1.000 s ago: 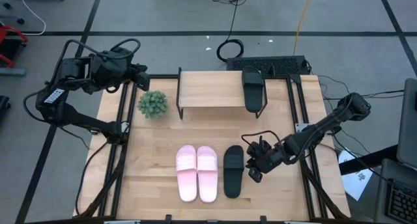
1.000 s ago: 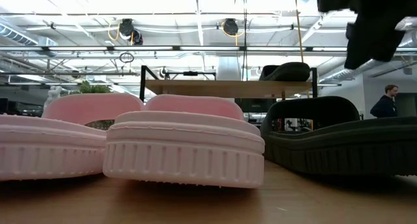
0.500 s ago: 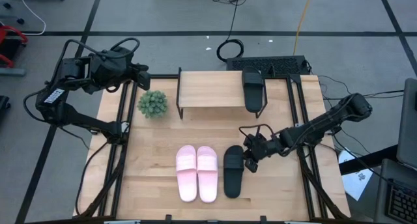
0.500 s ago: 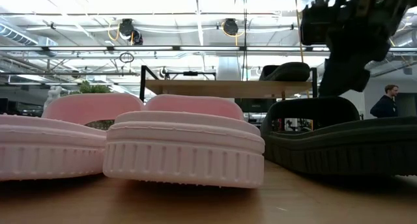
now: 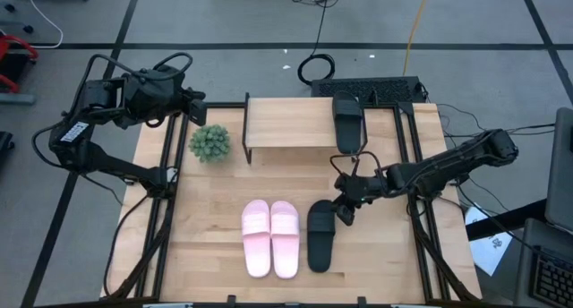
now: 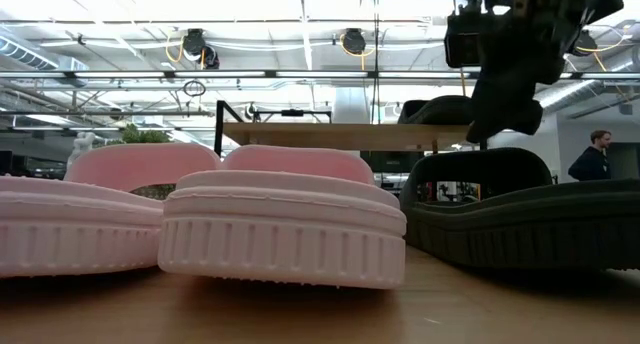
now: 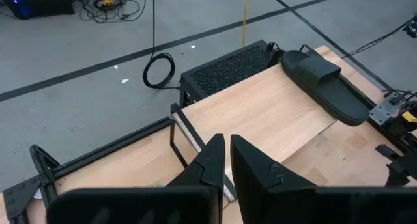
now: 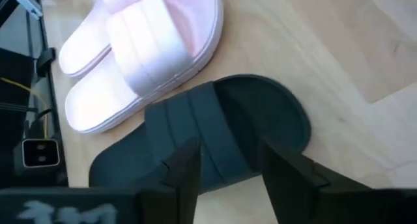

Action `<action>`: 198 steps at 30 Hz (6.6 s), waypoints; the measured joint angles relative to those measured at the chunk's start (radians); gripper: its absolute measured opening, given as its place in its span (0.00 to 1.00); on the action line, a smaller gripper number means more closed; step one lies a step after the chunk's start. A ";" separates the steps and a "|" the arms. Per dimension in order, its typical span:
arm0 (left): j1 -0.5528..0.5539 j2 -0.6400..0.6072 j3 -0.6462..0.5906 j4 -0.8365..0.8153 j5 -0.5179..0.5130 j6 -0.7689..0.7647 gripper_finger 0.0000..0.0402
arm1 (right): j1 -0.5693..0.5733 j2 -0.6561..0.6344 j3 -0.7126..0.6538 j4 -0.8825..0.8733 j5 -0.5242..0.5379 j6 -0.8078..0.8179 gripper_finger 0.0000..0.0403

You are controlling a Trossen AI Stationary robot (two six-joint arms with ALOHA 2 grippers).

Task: Pick and place slides into the shelf
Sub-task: Put the black slipper on the shelf

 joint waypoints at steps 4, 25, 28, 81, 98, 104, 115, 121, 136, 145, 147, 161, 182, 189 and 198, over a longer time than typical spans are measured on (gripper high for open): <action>0.000 0.000 0.000 0.000 0.000 0.000 0.06 | -0.004 -0.001 0.000 0.001 -0.028 -0.007 0.44; 0.000 0.000 0.000 0.001 0.000 0.004 0.06 | -0.121 0.000 -0.154 0.246 -0.292 -0.043 0.54; 0.000 0.000 0.000 0.001 0.000 -0.001 0.06 | -0.120 0.000 -0.160 0.262 -0.319 -0.020 0.54; 0.000 0.000 0.000 0.000 -0.001 0.038 0.06 | 0.263 0.000 -0.095 0.449 0.153 0.115 0.48; 0.000 0.000 0.000 -0.010 0.061 0.040 0.06 | 0.400 0.298 0.432 -0.235 0.237 -0.029 0.32; 0.000 0.000 0.000 -0.010 0.061 0.039 0.06 | 0.408 0.388 0.441 -0.370 0.261 0.053 0.32; 0.000 0.000 0.000 -0.010 0.087 0.034 0.06 | 0.399 0.396 0.441 -0.417 0.375 0.040 0.32; 0.000 0.000 0.000 -0.010 0.087 0.034 0.06 | 0.399 0.397 0.441 -0.421 0.374 0.051 0.32; 0.000 0.000 0.000 -0.010 0.087 0.056 0.06 | 0.399 0.401 0.403 -0.340 0.373 0.061 0.32; 0.000 0.000 0.000 -0.010 0.087 0.057 0.06 | 0.375 0.401 0.332 -0.342 0.373 0.090 0.32; 0.000 0.000 0.000 -0.010 0.087 0.057 0.06 | 0.366 0.401 0.325 -0.342 0.373 0.090 0.32; 0.000 0.000 0.000 -0.009 0.087 0.058 0.06 | 0.325 0.401 0.323 -0.251 0.454 0.034 0.32; 0.000 0.000 0.000 -0.009 0.087 0.076 0.06 | 0.336 0.400 0.293 -0.139 0.407 0.001 0.32; 0.000 0.000 0.000 -0.009 0.087 0.076 0.06 | 0.344 0.400 0.306 -0.139 0.365 -0.015 0.32; 0.000 0.000 0.000 -0.009 0.086 0.076 0.06 | 0.343 0.400 0.307 -0.155 0.367 -0.023 0.32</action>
